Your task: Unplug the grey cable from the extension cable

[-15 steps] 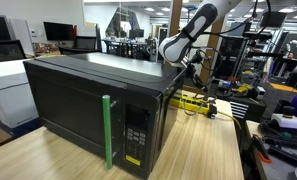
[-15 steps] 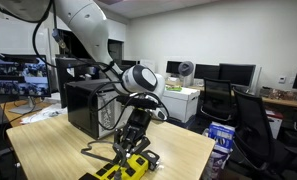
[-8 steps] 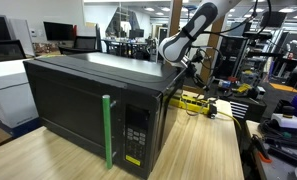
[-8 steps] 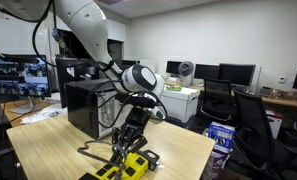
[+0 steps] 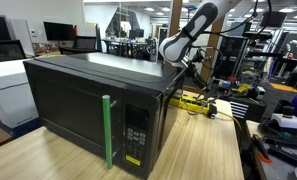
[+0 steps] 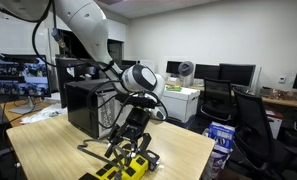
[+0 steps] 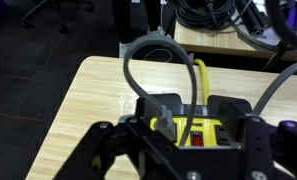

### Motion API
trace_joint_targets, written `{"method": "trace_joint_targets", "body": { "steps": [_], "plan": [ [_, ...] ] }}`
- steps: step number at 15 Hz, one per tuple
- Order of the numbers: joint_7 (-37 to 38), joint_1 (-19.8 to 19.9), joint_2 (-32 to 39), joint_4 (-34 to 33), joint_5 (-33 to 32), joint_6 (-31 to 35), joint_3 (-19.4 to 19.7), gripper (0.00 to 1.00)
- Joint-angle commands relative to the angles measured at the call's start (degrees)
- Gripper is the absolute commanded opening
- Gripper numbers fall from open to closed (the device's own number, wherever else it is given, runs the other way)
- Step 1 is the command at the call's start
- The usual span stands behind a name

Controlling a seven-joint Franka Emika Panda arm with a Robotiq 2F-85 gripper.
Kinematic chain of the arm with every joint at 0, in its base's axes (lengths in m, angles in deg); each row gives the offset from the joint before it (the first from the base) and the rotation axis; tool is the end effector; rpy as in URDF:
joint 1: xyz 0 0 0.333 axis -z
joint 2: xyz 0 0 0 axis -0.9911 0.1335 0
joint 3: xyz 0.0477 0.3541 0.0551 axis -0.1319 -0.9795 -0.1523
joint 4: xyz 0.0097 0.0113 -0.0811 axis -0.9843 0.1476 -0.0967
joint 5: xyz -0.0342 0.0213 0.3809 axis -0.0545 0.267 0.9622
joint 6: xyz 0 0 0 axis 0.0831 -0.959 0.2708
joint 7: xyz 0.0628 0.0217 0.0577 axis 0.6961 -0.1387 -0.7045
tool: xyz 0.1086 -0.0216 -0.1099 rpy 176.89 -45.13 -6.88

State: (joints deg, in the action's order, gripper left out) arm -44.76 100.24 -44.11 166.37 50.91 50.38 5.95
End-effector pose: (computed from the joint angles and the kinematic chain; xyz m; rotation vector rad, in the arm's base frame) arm 0.4621 -0.3274 0.2052 2.7009 0.1533 -1.3652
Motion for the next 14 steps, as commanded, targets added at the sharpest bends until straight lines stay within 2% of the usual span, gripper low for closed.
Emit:
{"method": "trace_joint_targets", "body": {
  "steps": [1, 10, 14],
  "plan": [
    [-3.96, 1.60, -0.64, 1.59, -1.47, 0.43, -0.60, 1.00],
    [-7.86, 3.26, 0.56, 2.39, -1.24, 0.97, -0.85, 1.00],
    [-7.47, 3.45, 1.15, 2.61, -1.31, 3.34, -0.81, 1.00]
  ]
}}
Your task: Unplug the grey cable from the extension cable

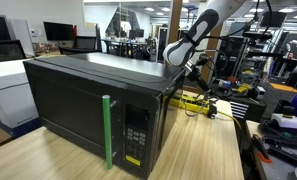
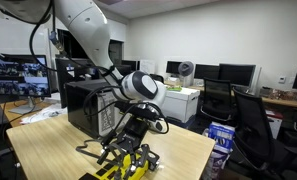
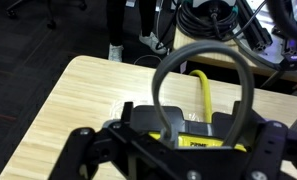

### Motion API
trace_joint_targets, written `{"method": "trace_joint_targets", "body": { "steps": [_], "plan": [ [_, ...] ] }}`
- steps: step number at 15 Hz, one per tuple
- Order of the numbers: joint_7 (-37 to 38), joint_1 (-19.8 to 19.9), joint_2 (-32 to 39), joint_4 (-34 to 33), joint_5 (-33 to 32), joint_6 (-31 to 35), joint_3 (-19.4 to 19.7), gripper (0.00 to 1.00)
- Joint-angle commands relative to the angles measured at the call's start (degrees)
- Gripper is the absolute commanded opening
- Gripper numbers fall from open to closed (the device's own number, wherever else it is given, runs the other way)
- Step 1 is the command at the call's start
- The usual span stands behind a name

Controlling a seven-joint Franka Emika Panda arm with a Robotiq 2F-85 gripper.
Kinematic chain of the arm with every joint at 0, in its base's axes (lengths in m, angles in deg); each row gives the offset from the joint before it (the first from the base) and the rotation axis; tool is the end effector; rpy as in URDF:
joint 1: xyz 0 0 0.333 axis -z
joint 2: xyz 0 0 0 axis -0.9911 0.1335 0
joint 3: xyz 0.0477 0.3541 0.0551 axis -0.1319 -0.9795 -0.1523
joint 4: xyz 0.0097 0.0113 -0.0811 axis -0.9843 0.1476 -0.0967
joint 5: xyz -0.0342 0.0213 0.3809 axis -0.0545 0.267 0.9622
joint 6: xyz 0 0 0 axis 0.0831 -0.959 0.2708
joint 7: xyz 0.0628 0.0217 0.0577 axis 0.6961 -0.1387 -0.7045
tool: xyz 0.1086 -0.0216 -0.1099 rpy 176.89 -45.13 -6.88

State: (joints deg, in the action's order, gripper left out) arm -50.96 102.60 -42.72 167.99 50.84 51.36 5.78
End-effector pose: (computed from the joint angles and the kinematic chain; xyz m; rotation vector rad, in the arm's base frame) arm 0.4387 -0.3402 0.1833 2.7433 0.2746 -1.4512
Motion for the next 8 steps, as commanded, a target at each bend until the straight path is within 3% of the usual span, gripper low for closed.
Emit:
{"method": "trace_joint_targets", "body": {
  "steps": [1, 8],
  "plan": [
    [-0.89, 1.16, 0.18, 0.83, -1.15, 3.73, -0.61, 1.00],
    [-1.03, 1.23, 1.67, 0.35, -0.75, 6.50, -0.51, 1.00]
  ]
}}
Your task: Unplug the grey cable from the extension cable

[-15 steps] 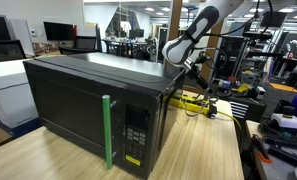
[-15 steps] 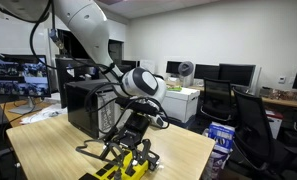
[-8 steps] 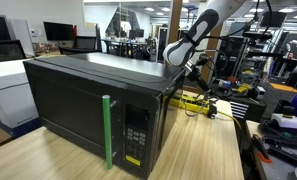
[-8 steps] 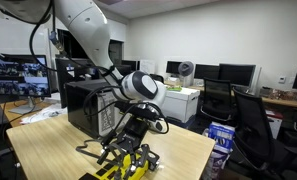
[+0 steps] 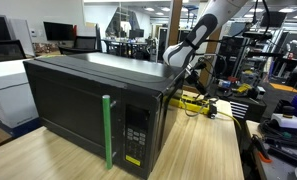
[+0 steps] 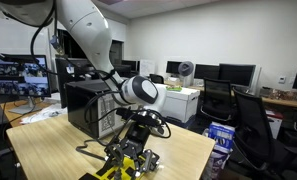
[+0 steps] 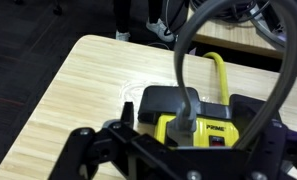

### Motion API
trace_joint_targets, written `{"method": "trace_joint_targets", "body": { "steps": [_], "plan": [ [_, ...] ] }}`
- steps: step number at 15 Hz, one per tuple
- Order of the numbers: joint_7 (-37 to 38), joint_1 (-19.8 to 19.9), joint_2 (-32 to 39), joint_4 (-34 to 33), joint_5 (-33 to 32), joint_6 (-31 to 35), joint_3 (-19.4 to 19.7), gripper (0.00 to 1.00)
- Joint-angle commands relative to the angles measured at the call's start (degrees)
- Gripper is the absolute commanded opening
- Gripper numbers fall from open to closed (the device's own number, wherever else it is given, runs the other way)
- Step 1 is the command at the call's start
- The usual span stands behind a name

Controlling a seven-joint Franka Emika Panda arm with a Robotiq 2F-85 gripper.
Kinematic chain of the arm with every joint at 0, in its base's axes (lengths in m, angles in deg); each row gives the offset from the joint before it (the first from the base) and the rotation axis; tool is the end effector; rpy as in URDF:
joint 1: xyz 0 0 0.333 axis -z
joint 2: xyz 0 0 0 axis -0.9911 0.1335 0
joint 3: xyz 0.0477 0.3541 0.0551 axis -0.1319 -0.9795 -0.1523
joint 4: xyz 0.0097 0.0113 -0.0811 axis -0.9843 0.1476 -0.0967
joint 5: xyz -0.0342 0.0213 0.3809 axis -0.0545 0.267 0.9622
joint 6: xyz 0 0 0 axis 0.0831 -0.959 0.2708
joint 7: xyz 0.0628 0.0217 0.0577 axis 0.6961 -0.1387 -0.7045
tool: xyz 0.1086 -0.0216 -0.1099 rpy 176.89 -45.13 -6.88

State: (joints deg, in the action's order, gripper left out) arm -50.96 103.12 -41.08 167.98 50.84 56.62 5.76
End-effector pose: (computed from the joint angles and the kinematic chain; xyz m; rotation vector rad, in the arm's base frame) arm 0.4462 -0.3471 0.1626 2.7626 0.3047 -1.3632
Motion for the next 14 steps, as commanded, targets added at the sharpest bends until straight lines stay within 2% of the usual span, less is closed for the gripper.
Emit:
{"method": "trace_joint_targets", "body": {
  "steps": [1, 7, 8, 9, 14],
  "plan": [
    [-1.07, 0.70, 0.15, 0.31, -0.75, 1.42, -0.51, 1.00],
    [-1.10, 0.63, 0.75, -0.63, -0.48, 1.68, -0.64, 1.00],
    [-1.10, 0.60, 0.80, -0.71, -0.49, 1.76, -0.69, 0.75],
    [-1.19, 0.58, 0.80, -0.76, -0.51, 1.71, -0.72, 0.73],
    [-1.44, 0.71, 0.79, -0.81, -0.73, 1.60, -0.56, 0.37]
  ]
}}
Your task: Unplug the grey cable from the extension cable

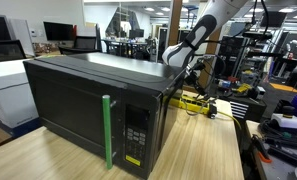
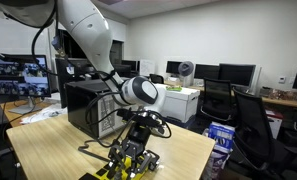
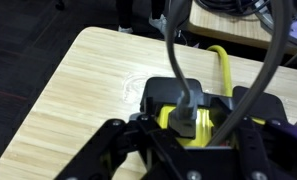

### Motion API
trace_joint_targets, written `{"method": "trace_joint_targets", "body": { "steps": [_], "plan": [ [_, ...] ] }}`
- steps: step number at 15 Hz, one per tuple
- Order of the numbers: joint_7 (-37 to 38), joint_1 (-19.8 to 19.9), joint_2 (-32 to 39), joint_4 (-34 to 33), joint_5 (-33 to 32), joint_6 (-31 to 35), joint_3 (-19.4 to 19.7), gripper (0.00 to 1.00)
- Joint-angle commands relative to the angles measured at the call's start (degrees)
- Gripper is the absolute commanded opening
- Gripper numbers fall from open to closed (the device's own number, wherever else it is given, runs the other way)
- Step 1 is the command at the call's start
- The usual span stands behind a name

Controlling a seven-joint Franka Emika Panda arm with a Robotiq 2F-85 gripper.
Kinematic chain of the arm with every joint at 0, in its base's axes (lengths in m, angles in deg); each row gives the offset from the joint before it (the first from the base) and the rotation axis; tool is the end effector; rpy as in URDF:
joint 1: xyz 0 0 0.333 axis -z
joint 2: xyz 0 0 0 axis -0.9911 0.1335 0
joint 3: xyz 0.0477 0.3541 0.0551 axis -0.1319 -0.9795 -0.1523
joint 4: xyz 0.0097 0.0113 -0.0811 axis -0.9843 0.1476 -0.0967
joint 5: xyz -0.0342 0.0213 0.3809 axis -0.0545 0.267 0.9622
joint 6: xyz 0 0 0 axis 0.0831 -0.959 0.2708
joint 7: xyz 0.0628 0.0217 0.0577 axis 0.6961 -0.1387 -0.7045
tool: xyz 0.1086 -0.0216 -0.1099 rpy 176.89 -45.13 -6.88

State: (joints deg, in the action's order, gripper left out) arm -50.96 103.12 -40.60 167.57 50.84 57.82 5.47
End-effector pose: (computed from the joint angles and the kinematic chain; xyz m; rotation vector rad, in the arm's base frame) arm 0.4525 -0.3466 0.1582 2.7666 0.3203 -1.3337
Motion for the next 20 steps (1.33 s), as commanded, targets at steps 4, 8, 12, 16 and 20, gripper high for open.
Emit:
{"method": "trace_joint_targets", "body": {
  "steps": [4, 8, 12, 16, 20],
  "plan": [
    [-1.35, 0.71, 0.40, -0.57, -0.52, 0.17, -0.30, 0.10],
    [-1.11, 0.68, 0.60, -0.90, -0.23, -0.33, -0.34, 0.08],
    [-0.93, 0.66, 0.87, -1.31, 0.20, -1.20, -0.37, 0.08],
    [-1.69, 0.37, 1.11, -3.32, 1.46, -6.59, -0.70, 0.08],
    [-2.16, 0.51, 0.43, -5.09, 2.56, -10.40, -1.08, 0.08]
  ]
}}
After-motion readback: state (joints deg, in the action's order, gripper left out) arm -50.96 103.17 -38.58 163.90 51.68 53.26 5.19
